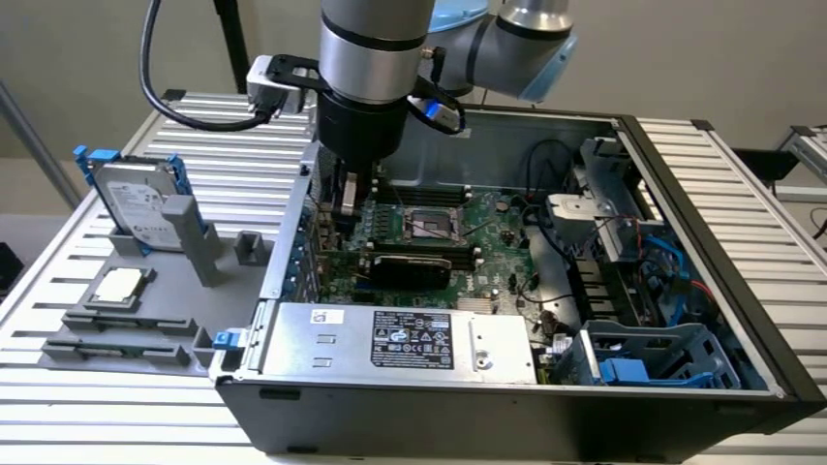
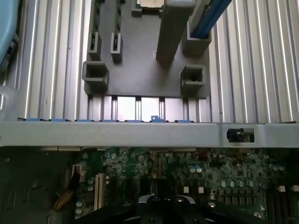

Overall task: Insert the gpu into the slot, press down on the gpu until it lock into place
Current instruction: 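Press down on the gpu until it lock into place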

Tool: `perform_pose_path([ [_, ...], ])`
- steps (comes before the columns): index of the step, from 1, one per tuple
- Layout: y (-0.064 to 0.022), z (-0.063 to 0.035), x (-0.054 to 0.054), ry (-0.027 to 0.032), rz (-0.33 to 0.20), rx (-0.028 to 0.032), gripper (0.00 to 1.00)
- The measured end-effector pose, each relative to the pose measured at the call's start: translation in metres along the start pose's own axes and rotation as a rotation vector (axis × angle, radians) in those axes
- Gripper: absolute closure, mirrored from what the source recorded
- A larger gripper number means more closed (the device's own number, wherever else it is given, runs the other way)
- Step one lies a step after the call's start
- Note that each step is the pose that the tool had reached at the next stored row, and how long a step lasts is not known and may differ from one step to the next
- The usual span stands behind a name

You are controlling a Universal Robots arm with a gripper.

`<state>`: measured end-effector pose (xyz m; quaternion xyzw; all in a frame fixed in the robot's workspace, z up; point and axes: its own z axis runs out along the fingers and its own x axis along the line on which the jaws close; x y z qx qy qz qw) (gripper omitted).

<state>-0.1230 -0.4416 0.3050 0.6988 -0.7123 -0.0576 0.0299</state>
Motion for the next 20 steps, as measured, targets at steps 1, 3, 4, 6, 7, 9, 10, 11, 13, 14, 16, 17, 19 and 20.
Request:
perform_pose_path([
  [1, -0.0005, 0.0, 0.0, -0.0004, -0.001, 0.018, 0.89],
  [3, -0.002, -0.0003, 0.001, -0.0007, -0.002, 0.0538, 0.89],
  [4, -0.0029, -0.0005, 0.001, -0.0011, -0.003, 0.0724, 0.89],
  [6, -0.0051, -0.0008, 0.002, -0.0017, -0.004, 0.1099, 0.89],
  [7, -0.0063, -0.001, 0.002, -0.002, -0.005, 0.1268, 0.89],
  [9, -0.0095, -0.0013, 0.003, -0.0026, -0.006, 0.1613, 0.89],
  [10, -0.0112, -0.0015, 0.003, -0.0031, -0.007, 0.1765, 0.89],
  [11, -0.0131, -0.0018, 0.004, -0.0032, -0.008, 0.1911, 0.89],
  [13, -0.0173, -0.0023, 0.004, -0.0036, -0.009, 0.2158, 0.89],
  [14, -0.019, -0.0025, 0.004, -0.0039, -0.009, 0.2211, 0.89],
  [16, -0.0196, -0.0026, 0.004, -0.004, -0.009, 0.2212, 0.89],
  [17, -0.0197, -0.0027, 0.004, -0.0041, -0.009, 0.2211, 0.89],
  [19, -0.0198, -0.0027, 0.004, -0.0044, -0.009, 0.2211, 0.89],
  [20, -0.0198, -0.0027, 0.004, -0.0045, -0.009, 0.2211, 0.89],
])
